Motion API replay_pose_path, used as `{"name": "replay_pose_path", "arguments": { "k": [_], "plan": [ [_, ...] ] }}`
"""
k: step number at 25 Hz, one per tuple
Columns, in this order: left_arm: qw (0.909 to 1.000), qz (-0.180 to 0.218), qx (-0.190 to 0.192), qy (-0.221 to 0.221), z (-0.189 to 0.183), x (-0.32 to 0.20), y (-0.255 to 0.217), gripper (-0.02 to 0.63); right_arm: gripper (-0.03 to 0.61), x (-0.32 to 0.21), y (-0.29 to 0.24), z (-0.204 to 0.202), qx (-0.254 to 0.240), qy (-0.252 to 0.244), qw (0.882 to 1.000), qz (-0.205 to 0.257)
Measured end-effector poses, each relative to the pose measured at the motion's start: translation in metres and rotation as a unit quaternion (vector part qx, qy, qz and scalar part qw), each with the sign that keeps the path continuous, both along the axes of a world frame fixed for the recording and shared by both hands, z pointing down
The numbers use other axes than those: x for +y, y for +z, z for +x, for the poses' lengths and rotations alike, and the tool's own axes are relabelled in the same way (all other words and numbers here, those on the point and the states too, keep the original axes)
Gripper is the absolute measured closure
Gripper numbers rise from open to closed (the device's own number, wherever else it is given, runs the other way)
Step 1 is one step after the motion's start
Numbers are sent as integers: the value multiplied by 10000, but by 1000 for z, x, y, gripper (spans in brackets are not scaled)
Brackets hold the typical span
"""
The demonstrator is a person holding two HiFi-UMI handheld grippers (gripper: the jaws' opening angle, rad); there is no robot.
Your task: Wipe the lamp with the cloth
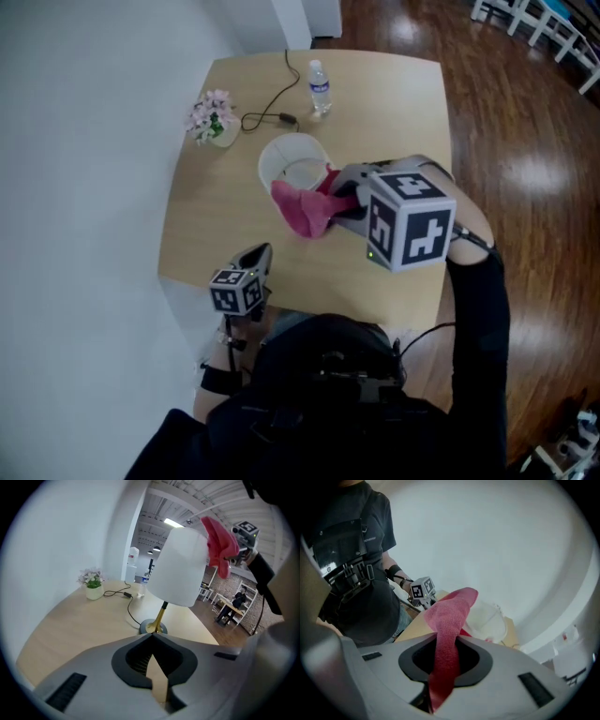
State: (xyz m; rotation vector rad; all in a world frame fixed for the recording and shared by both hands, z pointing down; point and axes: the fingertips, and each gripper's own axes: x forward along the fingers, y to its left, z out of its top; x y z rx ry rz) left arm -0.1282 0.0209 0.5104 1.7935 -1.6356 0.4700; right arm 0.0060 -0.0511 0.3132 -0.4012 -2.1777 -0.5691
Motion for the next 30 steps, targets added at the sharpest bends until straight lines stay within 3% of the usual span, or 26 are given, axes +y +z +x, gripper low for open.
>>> {"name": "replay_pose_path", "arguments": {
  "k": [3,6,8,11,13,16,19,21,23,25,30],
  "plan": [
    [9997,70,16,220,10,-10,-4,609,505,-22,51,33,19,1092,9930,-457],
    [9989,11,85,470,14,-14,3,609,505,-41,106,50,-233,2508,9630,-960],
    [9981,25,133,604,11,-16,4,609,505,-41,143,55,-487,3448,9257,-1475],
    [9963,371,238,736,-1,-24,-22,609,505,-18,197,53,-795,4599,8507,-2421],
    [9924,727,377,921,-8,-33,-50,610,505,5,222,46,-881,5116,8058,-2850],
    [9869,957,428,1225,-19,-39,-72,611,505,39,236,26,-1052,5506,7607,-3272],
    [9846,896,533,1406,-36,-37,-63,609,505,56,225,6,-1587,5772,7097,-3716],
    [9830,814,664,1509,-48,-31,-53,610,505,48,229,0,-1710,6163,6760,-3660],
    [9812,727,737,1630,-59,-22,-43,610,505,32,258,-1,-1508,6661,6447,-3434],
    [9797,615,741,1760,-70,-9,-35,611,505,17,293,-5,-1249,7000,6232,-3255],
    [9788,260,621,1932,-99,26,-15,609,505,-25,338,-30,-1155,7346,6053,-2841]
  ]
}}
